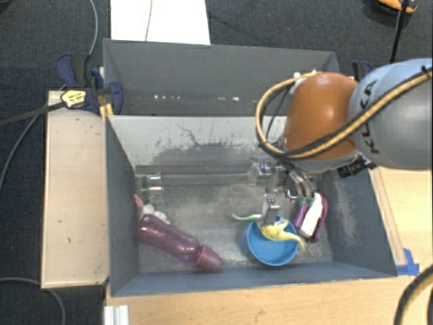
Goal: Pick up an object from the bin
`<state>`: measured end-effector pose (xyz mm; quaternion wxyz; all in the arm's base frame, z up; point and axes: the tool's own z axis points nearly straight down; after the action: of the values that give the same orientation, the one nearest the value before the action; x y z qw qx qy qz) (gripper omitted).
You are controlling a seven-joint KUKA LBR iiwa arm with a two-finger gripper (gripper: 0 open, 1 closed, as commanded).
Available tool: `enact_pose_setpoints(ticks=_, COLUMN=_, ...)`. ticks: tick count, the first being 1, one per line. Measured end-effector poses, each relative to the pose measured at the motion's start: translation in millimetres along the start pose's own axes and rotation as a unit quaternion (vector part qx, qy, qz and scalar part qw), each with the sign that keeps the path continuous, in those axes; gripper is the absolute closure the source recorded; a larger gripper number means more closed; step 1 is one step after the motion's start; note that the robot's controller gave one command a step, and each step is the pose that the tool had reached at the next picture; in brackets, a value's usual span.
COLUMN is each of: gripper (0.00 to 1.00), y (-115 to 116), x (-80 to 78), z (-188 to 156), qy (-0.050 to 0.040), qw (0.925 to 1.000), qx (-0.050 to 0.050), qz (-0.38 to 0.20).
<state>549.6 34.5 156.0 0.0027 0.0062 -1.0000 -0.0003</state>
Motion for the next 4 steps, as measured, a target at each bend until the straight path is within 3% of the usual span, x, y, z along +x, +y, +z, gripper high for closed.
enact_pose_setpoints(ticks=1, gripper=0.0, y=0, x=-1.8, z=-4, qy=-0.0039, qw=1.0, qx=0.0, qz=0.0)
enact_pose_setpoints(ticks=2, gripper=0.0, y=-21, x=14.4, z=29, qy=-0.0055, qw=0.9993, qx=0.0, qz=-0.036)
enact_pose_setpoints(ticks=3, gripper=0.0, y=-32, x=31.3, z=73, qy=-0.0051, qw=0.9939, qx=0.001, qz=-0.11)
enact_pose_setpoints(ticks=4, gripper=1.0, y=-29, x=29.4, z=86, qy=-0.0083, qw=0.9928, qx=0.0, qz=-0.119)
